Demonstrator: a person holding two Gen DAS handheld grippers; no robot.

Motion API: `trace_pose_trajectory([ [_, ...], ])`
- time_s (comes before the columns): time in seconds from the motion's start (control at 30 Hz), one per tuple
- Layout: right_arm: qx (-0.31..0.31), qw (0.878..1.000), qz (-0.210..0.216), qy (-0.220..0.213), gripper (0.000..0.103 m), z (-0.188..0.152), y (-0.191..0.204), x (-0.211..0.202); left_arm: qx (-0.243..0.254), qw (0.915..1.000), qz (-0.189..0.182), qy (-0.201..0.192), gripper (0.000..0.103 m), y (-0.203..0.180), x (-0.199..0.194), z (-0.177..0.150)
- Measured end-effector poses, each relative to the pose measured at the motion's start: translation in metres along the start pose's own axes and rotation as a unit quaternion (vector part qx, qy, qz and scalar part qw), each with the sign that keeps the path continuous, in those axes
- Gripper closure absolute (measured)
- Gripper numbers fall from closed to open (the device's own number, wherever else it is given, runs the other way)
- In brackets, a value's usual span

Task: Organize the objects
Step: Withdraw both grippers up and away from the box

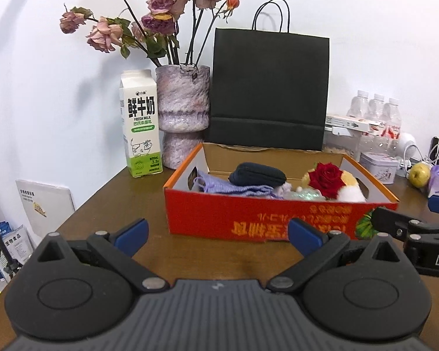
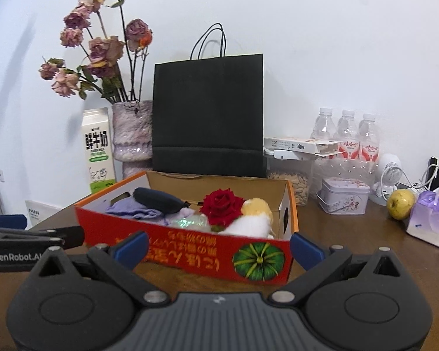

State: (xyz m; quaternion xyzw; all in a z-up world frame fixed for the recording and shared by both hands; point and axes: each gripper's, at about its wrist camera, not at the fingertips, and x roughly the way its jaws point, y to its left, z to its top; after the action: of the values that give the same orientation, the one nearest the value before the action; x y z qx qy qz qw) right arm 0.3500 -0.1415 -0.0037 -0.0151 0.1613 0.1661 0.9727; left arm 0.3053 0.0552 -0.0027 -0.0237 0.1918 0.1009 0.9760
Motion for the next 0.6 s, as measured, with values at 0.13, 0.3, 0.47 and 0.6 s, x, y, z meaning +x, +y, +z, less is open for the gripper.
trace_pose_trajectory([
  [0.13, -0.001, 1.0, 0.005, 0.0, 0.0, -0.005, 0.004, -0.029, -0.005, 0.9999, -0.009, 0.006, 0.0, 0.001, -0.026, -0.009],
  [0.3, -0.002, 1.0, 0.01, -0.005, 0.0, -0.012, 0.008, -0.072, 0.002, 0.9999, -0.016, 0.005, 0.0, 0.002, -0.064, -0.019],
  [0.47, 0.007, 1.0, 0.017, 0.001, 0.0, -0.021, 0.008, -0.111, 0.003, 0.9997, -0.019, 0.011, 0.0, 0.004, -0.104, -0.028],
  [0.6, 0.015, 0.999, 0.027, 0.01, 0.0, -0.03, 0.007, -0.145, 0.013, 0.9996, -0.019, 0.019, 0.0, 0.004, -0.135, -0.036],
])
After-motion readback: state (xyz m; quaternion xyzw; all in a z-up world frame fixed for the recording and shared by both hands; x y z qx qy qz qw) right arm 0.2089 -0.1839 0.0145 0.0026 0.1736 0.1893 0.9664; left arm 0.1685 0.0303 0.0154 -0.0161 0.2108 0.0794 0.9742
